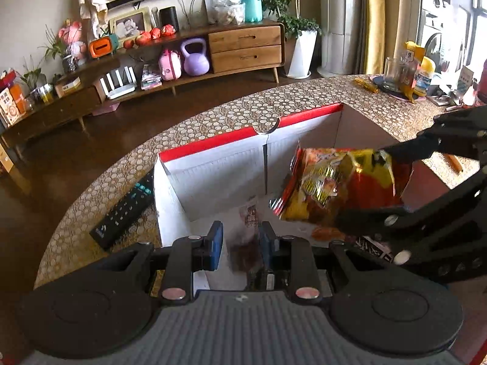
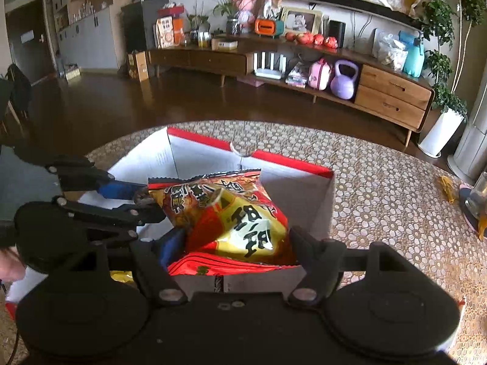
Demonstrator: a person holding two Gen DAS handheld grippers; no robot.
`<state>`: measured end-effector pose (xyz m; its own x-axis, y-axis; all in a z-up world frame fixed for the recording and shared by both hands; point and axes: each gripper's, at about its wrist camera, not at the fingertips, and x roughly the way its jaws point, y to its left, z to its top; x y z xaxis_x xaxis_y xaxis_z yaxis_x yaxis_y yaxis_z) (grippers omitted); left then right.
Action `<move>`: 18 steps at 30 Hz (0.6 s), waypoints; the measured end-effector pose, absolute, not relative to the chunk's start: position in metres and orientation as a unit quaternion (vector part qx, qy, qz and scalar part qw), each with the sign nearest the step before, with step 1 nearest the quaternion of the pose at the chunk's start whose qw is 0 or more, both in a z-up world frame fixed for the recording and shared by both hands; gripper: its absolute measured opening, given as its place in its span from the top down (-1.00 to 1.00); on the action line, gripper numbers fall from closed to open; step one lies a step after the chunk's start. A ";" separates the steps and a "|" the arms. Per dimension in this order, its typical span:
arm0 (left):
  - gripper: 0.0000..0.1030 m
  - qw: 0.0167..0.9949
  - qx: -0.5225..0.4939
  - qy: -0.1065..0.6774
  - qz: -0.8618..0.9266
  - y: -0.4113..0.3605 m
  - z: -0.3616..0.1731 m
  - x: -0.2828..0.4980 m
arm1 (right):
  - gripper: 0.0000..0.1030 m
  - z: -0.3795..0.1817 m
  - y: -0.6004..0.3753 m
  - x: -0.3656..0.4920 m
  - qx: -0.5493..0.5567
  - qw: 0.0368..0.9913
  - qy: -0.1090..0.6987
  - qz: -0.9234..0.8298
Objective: Organize snacks
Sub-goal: 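Carry the chocolate and chip bag into the white box and open both grippers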
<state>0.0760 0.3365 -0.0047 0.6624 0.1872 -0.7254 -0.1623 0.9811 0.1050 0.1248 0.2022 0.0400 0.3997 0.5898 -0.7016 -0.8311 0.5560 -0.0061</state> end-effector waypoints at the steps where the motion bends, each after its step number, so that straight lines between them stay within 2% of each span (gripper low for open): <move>1: 0.50 0.911 0.014 0.402 0.096 0.338 -0.005 0.078 | -0.43 0.037 0.204 0.124 -0.187 0.816 0.334 0.433; 9: 0.50 0.910 0.011 0.404 0.091 0.339 -0.005 0.081 | -0.49 0.035 0.209 0.126 -0.199 0.818 0.335 0.424; 14: 0.46 0.911 0.003 0.399 0.103 0.337 0.000 0.073 | -0.46 0.041 0.204 0.119 -0.203 0.823 0.317 0.425; 15: 0.37 0.912 0.004 0.397 0.104 0.335 0.002 0.070 | -0.48 0.044 0.201 0.117 -0.202 0.824 0.314 0.426; 16: 0.08 0.913 0.006 0.393 0.105 0.332 0.004 0.067 | -0.49 0.046 0.198 0.115 -0.200 0.826 0.311 0.425; 18: -0.36 0.919 0.005 0.380 0.109 0.326 0.011 0.060 | -0.52 0.051 0.189 0.113 -0.190 0.831 0.304 0.425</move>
